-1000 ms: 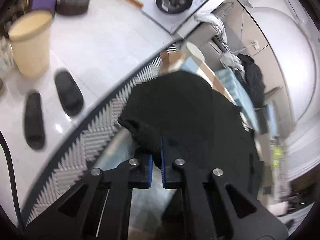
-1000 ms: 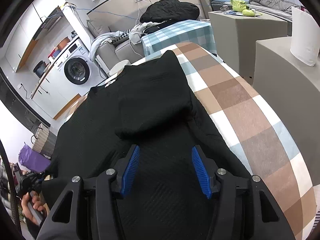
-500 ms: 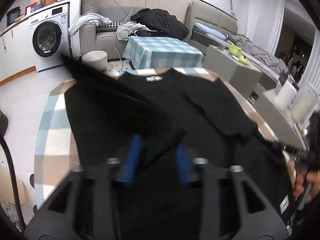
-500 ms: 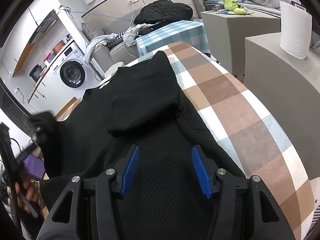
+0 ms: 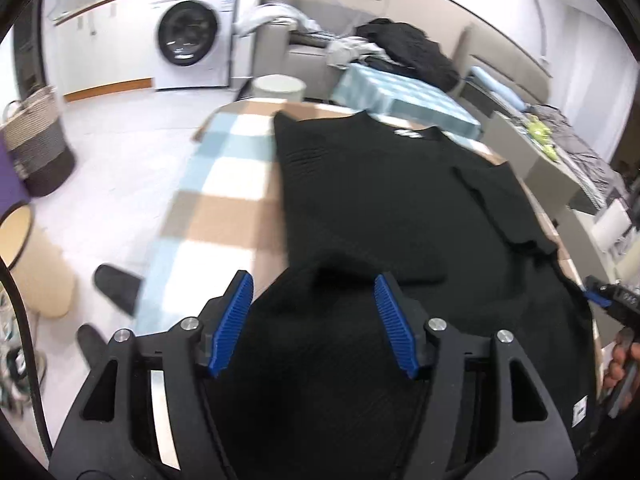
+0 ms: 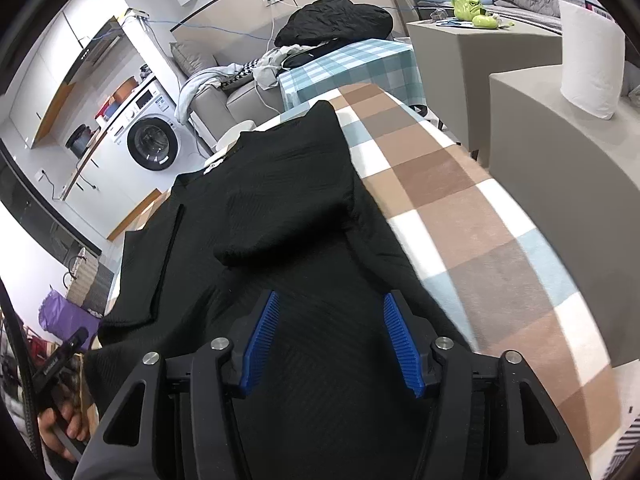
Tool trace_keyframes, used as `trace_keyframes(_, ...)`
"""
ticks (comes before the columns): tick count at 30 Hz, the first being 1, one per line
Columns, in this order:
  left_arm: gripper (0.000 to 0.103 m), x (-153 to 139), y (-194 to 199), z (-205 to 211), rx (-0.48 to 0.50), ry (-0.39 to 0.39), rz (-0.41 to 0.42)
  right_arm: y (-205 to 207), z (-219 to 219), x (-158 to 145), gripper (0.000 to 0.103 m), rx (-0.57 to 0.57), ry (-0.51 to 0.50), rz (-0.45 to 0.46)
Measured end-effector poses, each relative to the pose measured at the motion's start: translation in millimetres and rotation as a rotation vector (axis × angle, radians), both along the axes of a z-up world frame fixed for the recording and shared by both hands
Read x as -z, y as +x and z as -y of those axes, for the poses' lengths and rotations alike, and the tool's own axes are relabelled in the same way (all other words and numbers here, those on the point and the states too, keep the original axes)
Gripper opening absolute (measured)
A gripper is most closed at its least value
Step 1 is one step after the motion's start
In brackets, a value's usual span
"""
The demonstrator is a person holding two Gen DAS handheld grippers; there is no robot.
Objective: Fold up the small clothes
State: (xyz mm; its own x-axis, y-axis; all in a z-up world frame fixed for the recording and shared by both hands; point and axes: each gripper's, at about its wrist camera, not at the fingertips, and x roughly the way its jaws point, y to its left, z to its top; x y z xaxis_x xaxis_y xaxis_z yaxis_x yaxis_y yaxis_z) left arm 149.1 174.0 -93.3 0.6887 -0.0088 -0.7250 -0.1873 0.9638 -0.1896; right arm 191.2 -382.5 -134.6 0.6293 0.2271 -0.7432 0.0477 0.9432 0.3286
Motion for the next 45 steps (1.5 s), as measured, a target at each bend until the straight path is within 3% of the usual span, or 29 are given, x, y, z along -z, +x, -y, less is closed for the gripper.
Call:
trace_keyframes(2,0.071,4,-22,-10,-0.030,0.013,-0.008,-7,5,-2,0.064,-0.016,-0.028,-0.001)
trace_keyframes(11,0.071,24,-95,-20,-0.075,0.037,-0.070,-59,40,8,0.065,-0.060,-0.136,-0.058)
trace_keyframes(16,0.071,39,-117,-17,-0.076,0.031,-0.105,-86,46,20,0.065,-0.107,-0.136,-0.083)
trace_keyframes(26,0.071,45,-138,-7,-0.067,0.059,-0.147,-110,47,40,0.064,-0.152,-0.169,-0.103)
trace_keyframes(36,0.071,53,-137,-2,-0.044,0.040,-0.167,-120,38,39,0.064,-0.208,-0.170,-0.077)
trace_keyframes(37,0.070,54,-135,0,-0.041,0.049,-0.176,-121,37,40,0.059,-0.209,-0.176,-0.074)
trace_keyframes(38,0.066,54,-134,2,-0.038,0.066,-0.178,-120,35,42,0.051,-0.209,-0.187,-0.070)
trace_keyframes(39,0.055,54,-132,4,-0.032,0.091,-0.182,-121,33,41,0.043,-0.206,-0.209,-0.051)
trace_keyframes(40,0.039,53,-132,6,-0.019,0.099,-0.176,-119,32,42,0.026,-0.217,-0.211,-0.049)
trace_keyframes(41,0.031,52,-131,7,-0.008,0.090,-0.172,-119,31,42,0.017,-0.218,-0.216,-0.038)
trace_keyframes(42,0.016,50,-131,7,-0.004,0.089,-0.170,-117,31,41,0.013,-0.224,-0.201,-0.022)
trace_keyframes(43,0.007,49,-132,8,-0.003,0.099,-0.163,-117,32,39,0.008,-0.228,-0.185,-0.008)
trace_keyframes(45,0.006,43,-136,11,0.007,0.106,-0.127,-117,35,29,0.007,-0.222,-0.150,0.055)
